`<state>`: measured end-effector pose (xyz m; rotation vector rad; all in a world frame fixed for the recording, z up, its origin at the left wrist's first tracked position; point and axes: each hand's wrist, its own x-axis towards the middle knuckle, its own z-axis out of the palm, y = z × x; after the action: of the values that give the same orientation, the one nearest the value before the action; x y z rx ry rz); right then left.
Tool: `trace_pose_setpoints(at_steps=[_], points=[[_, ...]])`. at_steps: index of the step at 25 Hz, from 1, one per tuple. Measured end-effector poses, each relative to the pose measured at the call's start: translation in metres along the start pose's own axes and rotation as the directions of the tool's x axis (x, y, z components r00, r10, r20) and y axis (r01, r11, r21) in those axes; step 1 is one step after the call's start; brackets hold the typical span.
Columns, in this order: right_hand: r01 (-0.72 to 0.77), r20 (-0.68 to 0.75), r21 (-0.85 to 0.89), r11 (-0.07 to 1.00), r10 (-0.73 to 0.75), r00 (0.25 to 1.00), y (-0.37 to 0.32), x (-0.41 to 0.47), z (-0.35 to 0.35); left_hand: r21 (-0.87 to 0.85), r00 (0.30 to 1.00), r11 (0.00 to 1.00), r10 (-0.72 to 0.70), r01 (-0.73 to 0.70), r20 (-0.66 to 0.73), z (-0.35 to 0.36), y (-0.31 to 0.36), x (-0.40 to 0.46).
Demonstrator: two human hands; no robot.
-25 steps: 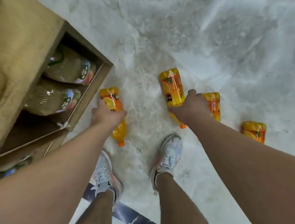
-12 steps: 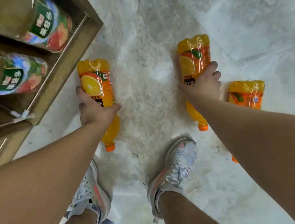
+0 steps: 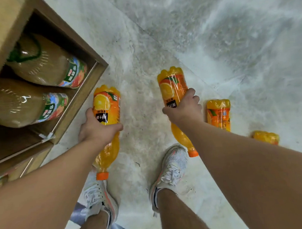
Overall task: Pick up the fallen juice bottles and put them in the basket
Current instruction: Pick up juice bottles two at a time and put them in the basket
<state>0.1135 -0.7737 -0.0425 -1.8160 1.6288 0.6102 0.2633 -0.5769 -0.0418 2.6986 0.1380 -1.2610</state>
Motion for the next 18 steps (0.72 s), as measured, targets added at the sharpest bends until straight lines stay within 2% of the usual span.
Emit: trace_pose_setpoints(at_steps=[7, 10, 13, 18], points=[[0.069, -0.022, 0.007, 0.998, -0.069, 0.997, -0.039, -0.139, -0.153, -0.001, 0.985, 0.988, 0.154, -0.154, 0.078, -0.124, 0.078, -0.146], [0.01, -0.033, 0.046, 0.999, -0.008, 0.999, -0.054, -0.212, -0.243, -0.009, 0.958, 0.962, 0.272, -0.273, 0.095, -0.195, 0.119, -0.229], [-0.038, -0.058, 0.073, 0.997, 0.042, 0.997, -0.062, -0.291, -0.325, -0.027, 0.91, 0.919, 0.394, -0.394, 0.127, -0.262, 0.144, -0.305], [-0.087, -0.179, 0.262, 0.961, 0.137, 0.974, -0.061, -0.448, -0.444, 0.09, 0.758, 0.757, 0.627, -0.647, 0.177, -0.394, 0.17, -0.437]])
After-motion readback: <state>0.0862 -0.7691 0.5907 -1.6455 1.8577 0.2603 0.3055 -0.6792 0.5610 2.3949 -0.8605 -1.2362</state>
